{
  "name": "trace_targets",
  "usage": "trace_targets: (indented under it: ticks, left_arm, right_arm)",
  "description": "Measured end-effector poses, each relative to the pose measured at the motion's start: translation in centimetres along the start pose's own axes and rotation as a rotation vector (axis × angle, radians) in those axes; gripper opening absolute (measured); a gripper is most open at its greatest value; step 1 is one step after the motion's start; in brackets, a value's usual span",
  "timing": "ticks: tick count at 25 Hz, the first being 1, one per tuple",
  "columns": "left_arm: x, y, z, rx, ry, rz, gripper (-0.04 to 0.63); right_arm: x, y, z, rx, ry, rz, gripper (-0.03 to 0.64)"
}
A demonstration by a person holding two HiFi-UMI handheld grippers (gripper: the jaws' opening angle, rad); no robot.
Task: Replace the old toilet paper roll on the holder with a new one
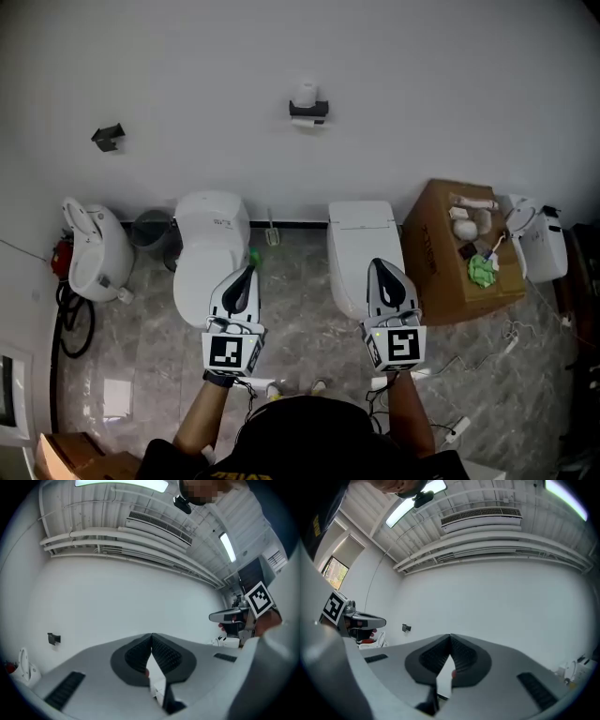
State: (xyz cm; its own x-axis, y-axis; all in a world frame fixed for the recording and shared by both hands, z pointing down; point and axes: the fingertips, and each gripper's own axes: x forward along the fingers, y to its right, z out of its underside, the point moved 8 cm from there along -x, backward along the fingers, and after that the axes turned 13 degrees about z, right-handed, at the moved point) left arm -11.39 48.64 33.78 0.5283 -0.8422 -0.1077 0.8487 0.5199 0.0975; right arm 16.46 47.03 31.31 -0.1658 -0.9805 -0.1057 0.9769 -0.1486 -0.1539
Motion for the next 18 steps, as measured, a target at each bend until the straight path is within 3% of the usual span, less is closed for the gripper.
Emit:
trace_targets:
  ticks: [5, 9, 16, 18]
  left_arm:
    - [-0.8, -0.3, 1.2, 0.017, -0.032, -0.008, 0.012]
    - [-1.5, -0.5, 1.9, -0.013, -0.026, -0.022, 0.012]
    - [-2.8, -1.2, 2.5, 0.019, -0.041, 0.006, 0.014]
    - [-3.0, -1.6, 2.3, 0.018, -0.037, 0.000, 0.015]
  right_arm:
    - [-0.2, -0.2, 0.2, 0.021, -0.004, 0.002, -0.005]
    - [-0.2, -0.2, 0.6, 0.032, -0.009, 0.005, -0.005]
    - [-0.4, -0.1, 1.1, 0.020, -0.011, 0.029, -0.003]
    - [-0.4, -0.1, 1.3, 0.026, -0.019, 0.036, 0.036]
